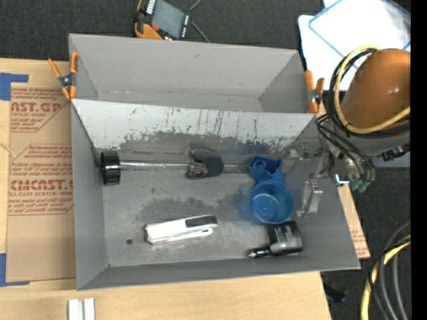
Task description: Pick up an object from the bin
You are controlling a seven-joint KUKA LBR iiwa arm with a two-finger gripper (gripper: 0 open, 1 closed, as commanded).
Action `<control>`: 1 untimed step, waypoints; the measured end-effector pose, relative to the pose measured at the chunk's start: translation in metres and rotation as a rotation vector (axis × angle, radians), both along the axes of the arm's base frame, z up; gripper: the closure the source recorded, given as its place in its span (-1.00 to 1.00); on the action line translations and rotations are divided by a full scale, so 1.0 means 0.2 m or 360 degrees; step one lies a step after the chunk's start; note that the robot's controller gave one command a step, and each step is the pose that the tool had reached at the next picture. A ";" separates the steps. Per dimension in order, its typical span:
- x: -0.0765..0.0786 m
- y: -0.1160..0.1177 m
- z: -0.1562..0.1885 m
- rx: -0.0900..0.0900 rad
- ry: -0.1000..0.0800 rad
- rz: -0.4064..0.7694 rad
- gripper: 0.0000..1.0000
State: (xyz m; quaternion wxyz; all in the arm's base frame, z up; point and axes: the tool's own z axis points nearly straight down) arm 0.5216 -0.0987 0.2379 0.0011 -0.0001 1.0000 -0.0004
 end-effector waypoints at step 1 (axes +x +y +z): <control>0.00 0.00 0.00 0.0000 0.0000 -0.0001 -1.00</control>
Offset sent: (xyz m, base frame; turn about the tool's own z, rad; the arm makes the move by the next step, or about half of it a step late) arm 0.0349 0.0200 -0.0153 0.0713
